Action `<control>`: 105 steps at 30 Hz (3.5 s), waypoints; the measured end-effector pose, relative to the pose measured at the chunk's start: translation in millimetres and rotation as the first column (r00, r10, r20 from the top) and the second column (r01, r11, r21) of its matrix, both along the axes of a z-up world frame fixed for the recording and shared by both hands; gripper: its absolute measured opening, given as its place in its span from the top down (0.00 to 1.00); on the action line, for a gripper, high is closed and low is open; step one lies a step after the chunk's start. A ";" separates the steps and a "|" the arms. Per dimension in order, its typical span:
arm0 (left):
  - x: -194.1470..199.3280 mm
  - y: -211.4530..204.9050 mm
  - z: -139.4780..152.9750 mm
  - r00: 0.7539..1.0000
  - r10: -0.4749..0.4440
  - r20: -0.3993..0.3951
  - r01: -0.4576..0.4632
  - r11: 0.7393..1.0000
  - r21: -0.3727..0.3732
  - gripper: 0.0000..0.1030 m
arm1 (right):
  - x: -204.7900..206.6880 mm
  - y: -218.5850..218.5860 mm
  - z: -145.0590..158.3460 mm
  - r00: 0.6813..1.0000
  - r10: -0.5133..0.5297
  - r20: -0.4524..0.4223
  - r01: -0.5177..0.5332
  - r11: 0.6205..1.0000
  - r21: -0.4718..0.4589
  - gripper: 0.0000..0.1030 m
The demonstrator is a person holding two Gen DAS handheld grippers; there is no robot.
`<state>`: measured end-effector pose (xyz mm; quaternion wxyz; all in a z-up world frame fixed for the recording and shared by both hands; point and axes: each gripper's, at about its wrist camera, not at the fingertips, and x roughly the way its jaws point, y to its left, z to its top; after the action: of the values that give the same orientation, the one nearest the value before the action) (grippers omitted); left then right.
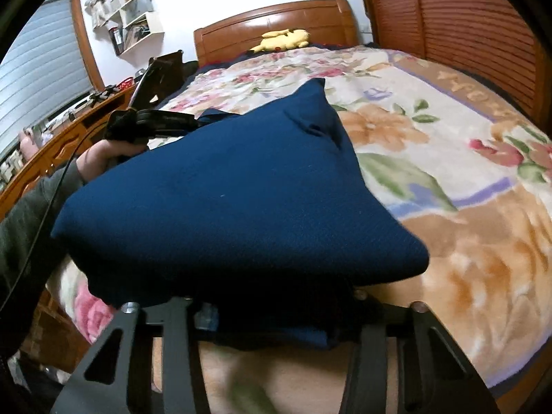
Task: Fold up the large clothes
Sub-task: 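Carry the jacket bundle with both tools toward the bed edge by the wardrobe, then open both tools to release the bundle at the bed edge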
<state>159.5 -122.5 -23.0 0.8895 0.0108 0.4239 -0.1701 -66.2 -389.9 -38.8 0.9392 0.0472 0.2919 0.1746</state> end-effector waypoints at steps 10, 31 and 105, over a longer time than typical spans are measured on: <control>-27.8 -26.0 69.1 0.987 -0.021 0.161 0.014 0.999 0.042 0.89 | -14.8 -16.5 17.0 0.993 -0.022 0.118 0.021 1.000 0.003 0.86; 2.7 -374.3 141.8 0.904 -0.272 0.331 0.291 0.957 -0.008 0.89 | -34.0 -286.0 72.3 0.879 -0.408 0.248 0.446 0.886 -0.124 0.88; -230.6 -34.2 16.3 0.948 -0.004 0.317 -0.018 0.998 0.064 0.14 | -66.1 -54.5 72.5 0.980 -0.124 0.158 0.145 0.982 -0.125 0.44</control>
<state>-71.1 -156.7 -6.7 0.9459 0.0660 0.2808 -0.1488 -132.3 -444.4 33.7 0.9691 -0.0106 0.2279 0.0933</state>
